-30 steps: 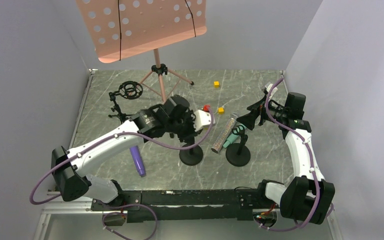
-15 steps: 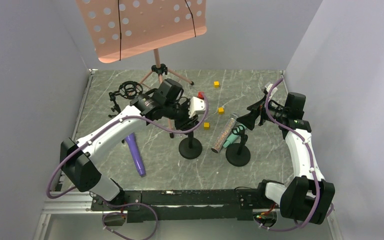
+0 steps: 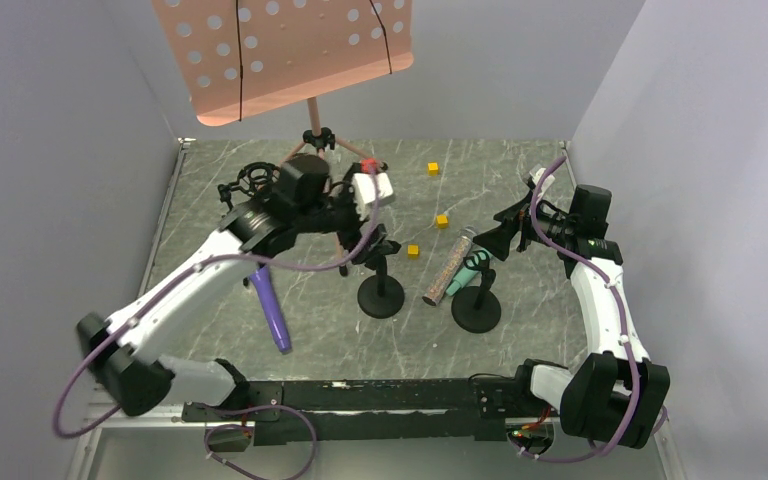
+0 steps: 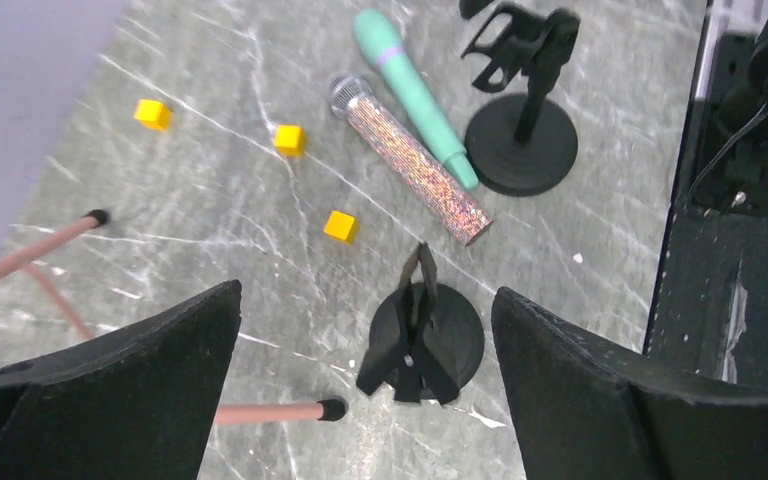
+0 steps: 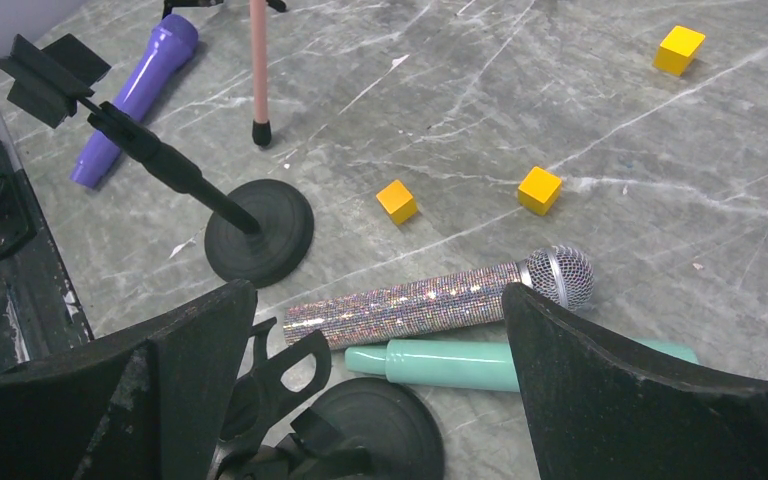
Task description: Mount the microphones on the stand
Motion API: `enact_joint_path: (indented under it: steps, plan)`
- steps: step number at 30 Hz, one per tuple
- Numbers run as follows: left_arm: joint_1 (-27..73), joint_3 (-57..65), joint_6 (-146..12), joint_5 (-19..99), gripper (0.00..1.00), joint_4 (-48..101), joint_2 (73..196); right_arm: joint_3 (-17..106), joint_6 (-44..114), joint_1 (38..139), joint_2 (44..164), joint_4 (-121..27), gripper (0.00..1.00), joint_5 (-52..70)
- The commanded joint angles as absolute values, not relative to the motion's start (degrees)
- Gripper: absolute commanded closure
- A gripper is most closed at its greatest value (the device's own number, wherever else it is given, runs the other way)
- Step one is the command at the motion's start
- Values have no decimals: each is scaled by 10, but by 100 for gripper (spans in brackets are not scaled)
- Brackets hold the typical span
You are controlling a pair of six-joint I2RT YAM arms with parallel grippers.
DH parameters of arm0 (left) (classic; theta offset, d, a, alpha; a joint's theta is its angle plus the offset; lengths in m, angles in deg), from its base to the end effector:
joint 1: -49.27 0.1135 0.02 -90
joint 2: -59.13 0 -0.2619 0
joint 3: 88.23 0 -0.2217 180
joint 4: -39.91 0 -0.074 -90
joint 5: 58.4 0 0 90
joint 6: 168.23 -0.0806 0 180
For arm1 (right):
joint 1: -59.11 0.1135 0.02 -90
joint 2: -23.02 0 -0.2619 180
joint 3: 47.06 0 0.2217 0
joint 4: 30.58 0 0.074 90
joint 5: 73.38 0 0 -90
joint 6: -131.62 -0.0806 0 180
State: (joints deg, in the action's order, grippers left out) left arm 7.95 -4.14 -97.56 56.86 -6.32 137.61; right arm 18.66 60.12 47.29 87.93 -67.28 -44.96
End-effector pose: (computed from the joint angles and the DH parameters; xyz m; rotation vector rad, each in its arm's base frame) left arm 0.2086 -0.2292 0.3658 1.2851 1.6524 -0.6905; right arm 0.2315 0.0240 0.2880 -0.6710 1.8171 0.8183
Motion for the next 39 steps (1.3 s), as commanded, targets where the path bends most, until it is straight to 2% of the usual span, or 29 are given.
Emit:
enact_joint_path:
  steps: [1, 4, 9, 11, 16, 20, 26, 30, 39]
  plan:
    - [83, 30, -882, 516, 1, 29, 1250, 200, 618, 472, 880, -671, 0, -452]
    - [89, 121, -796, 471, 1, 77, 1166, 201, 619, 472, 881, -671, 0, -449]
    - [93, 287, -597, 314, 2, 120, 1016, 203, 621, 472, 886, -675, 0, -447]
    - [96, 354, -509, 249, 8, 120, 951, 204, 622, 473, 887, -676, 0, -445]
    - [108, 477, -345, 109, 9, 52, 879, 202, 619, 472, 888, -673, 0, -443]
    - [143, 482, -297, 82, 14, 4, 932, 202, 617, 472, 889, -673, 0, -445]
    - [217, 400, -223, 64, 14, -108, 1127, 203, 618, 472, 888, -674, 0, -439]
    - [232, 351, -174, 51, 13, -173, 1248, 203, 620, 471, 888, -675, 0, -439]
    - [237, 370, -139, 44, 13, -169, 1313, 205, 623, 472, 887, -679, 0, -438]
